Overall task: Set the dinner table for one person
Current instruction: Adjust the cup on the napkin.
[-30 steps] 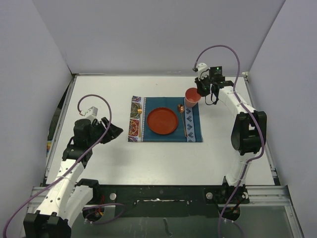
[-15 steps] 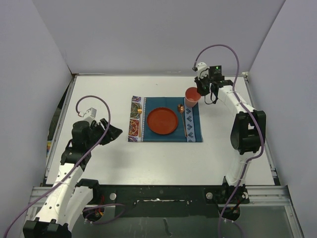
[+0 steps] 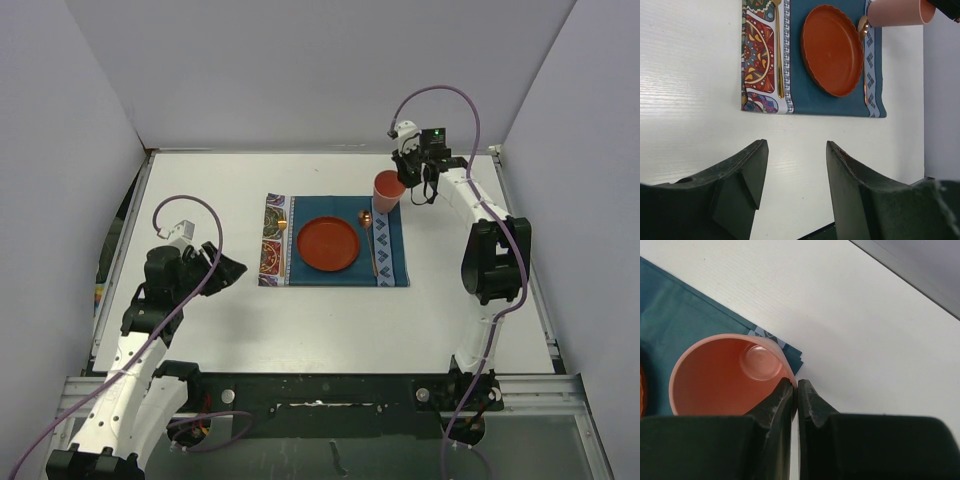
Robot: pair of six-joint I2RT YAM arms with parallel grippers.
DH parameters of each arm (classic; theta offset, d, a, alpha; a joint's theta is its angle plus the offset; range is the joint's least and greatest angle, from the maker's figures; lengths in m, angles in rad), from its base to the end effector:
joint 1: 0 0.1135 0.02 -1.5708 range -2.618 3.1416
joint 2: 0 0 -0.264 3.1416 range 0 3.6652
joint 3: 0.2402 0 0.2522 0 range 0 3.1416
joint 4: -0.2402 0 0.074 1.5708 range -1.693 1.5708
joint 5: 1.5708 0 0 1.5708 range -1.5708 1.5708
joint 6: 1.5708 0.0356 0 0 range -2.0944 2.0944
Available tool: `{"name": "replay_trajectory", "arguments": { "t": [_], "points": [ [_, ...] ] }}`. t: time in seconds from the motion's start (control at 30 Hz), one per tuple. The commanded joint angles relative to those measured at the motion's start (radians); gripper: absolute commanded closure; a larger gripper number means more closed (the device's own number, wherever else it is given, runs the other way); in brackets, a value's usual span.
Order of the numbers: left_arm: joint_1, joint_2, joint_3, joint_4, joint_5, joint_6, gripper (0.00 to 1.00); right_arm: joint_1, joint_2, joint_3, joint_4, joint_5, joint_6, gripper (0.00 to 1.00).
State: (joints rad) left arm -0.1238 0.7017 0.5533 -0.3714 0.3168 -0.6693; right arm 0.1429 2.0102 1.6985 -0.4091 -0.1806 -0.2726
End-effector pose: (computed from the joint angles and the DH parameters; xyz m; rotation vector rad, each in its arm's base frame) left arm 0.1605 -0.0311 0.2535 -0.3886 2.1309 -0.8009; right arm 0.4601 0.0727 0.2625 -0.5615 2.2111 0.1391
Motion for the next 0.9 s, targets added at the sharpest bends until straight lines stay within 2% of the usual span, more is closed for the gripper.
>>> {"name": "replay_trajectory", "arguments": {
  "t": [0.0,0.57,0.7,0.87],
  "points": [
    [-0.002,-0.021,0.01,0.015,-0.004,0.011,0.51,-0.001,0.02,0.036,0.035,0.008,-0.003,1.0],
    [-0.002,0.001,0.004,0.038,0.005,0.01,0.51,-0.001,0.044,0.064,0.014,0.024,-0.017,1.0],
    [-0.002,0.005,0.005,0.041,0.007,0.01,0.51,-0.001,0.043,0.062,0.009,0.027,-0.016,0.84],
    [-0.002,0.007,0.001,0.051,0.008,0.005,0.51,-0.001,0.028,0.053,0.014,0.035,-0.017,0.81]
  ]
}}
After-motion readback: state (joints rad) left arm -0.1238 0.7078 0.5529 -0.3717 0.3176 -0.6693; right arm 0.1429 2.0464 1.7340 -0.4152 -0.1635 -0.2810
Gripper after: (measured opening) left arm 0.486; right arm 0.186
